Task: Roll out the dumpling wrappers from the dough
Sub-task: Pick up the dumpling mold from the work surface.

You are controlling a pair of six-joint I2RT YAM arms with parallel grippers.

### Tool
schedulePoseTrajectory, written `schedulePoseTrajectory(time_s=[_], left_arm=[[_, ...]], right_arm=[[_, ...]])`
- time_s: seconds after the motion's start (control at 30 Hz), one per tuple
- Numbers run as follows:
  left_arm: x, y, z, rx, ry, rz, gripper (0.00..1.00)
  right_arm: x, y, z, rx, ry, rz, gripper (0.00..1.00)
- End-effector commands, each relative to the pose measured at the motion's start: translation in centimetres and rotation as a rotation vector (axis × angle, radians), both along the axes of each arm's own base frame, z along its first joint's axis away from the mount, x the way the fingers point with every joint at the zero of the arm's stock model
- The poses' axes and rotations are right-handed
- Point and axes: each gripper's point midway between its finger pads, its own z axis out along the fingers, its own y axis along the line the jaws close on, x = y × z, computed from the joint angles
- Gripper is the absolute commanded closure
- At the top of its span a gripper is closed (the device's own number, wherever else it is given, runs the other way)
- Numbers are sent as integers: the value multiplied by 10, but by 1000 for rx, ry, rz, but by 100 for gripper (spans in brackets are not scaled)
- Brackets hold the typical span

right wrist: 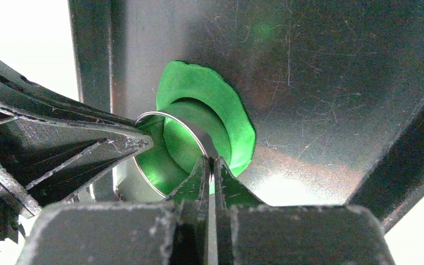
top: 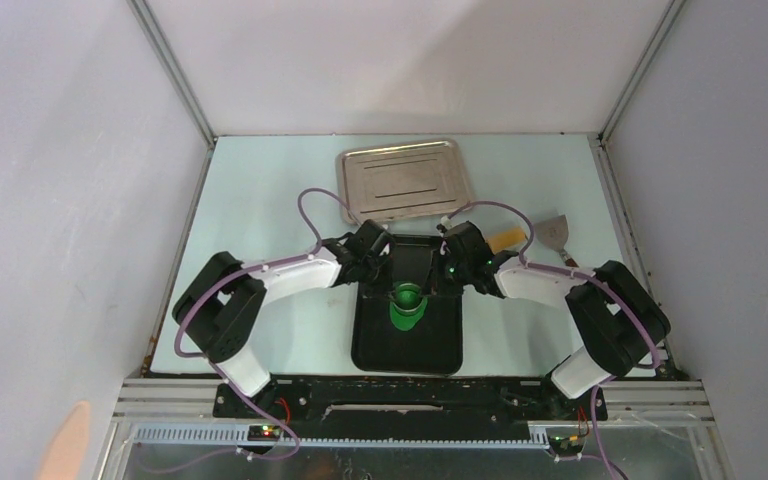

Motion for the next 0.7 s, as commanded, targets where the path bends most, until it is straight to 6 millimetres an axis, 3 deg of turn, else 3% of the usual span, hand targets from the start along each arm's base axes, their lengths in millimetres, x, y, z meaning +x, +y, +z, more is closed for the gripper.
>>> schedulePoseTrajectory(time_s=[0.0, 0.4, 0.67], left_arm=[[-18, 47, -2, 182, 47, 4, 100], [-14, 44, 16, 161, 14, 7, 100], [-7, 44, 43, 146, -46, 15, 100]], right_arm=[[-23, -58, -27, -257, 94, -43, 100], [-15, -57, -6, -234, 48, -55, 100], [-3, -50, 24, -195, -16, -58, 100]])
